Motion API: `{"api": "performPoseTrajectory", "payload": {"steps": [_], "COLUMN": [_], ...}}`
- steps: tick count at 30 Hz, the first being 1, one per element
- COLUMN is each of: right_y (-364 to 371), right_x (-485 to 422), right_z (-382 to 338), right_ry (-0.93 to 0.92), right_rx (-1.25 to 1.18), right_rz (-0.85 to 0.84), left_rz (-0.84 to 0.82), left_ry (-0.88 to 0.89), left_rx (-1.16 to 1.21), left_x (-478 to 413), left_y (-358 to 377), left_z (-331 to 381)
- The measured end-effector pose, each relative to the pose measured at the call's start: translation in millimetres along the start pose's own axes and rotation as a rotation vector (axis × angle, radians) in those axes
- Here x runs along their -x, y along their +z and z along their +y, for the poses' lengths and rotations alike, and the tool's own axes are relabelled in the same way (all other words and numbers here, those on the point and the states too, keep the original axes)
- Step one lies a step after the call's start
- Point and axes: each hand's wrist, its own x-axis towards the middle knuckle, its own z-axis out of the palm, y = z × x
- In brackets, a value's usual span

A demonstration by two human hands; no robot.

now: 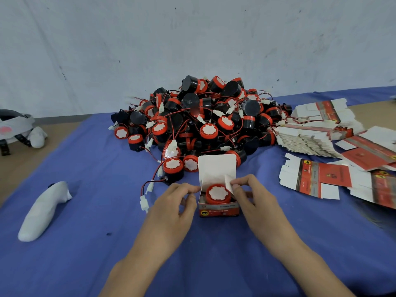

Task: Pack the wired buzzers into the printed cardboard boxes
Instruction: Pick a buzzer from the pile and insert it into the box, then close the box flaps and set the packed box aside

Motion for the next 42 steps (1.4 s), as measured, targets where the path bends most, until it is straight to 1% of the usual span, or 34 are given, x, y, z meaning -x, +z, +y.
{"api": "performPoseTrajectory", "payload": {"steps": [7, 13, 15, 18, 24, 28, 30, 33, 35, 38, 42], "right_y": [7, 7, 6, 2, -3, -4, -4, -3, -3, -4, -7], "right_x": [-4, -5, -5, -4, -9, -12, -13, -16, -16, -16, -18], "right_z": [8, 8, 6, 4, 6, 7, 7, 7, 7, 5, 6], "right_ry": [-0.061, -0.059, -0.052, -0.019, 0.044, 0.056, 0.036, 0.052, 0.044, 0.008, 0.024], "right_rx": [0.098, 0.086, 0.045, 0.003, -0.061, -0.107, -0.120, -0.168, -0.193, -0.140, -0.128], "right_rz": [-0.007, 0.012, 0.003, -0.011, -0.046, -0.109, -0.097, -0.056, -0.087, -0.130, -0.156], "left_rz": [-0.049, -0.063, -0.052, -0.050, -0.187, -0.237, -0.219, -0.183, -0.161, -0.138, -0.133], "left_ry": [0.013, -0.029, -0.053, -0.126, -0.259, -0.262, -0.269, -0.280, -0.273, -0.249, -0.259], "left_rx": [-0.054, -0.074, -0.016, 0.151, 0.414, 0.449, 0.447, 0.460, 0.469, 0.491, 0.492], "left_x": [-1, -7, -11, -18, -29, -32, -32, -35, -37, -38, -39], "left_y": [2, 3, 4, 3, 1, 1, 3, 6, 9, 12, 15], "left_z": [-6, 0, 2, 3, 3, 5, 6, 7, 6, 5, 4]}}
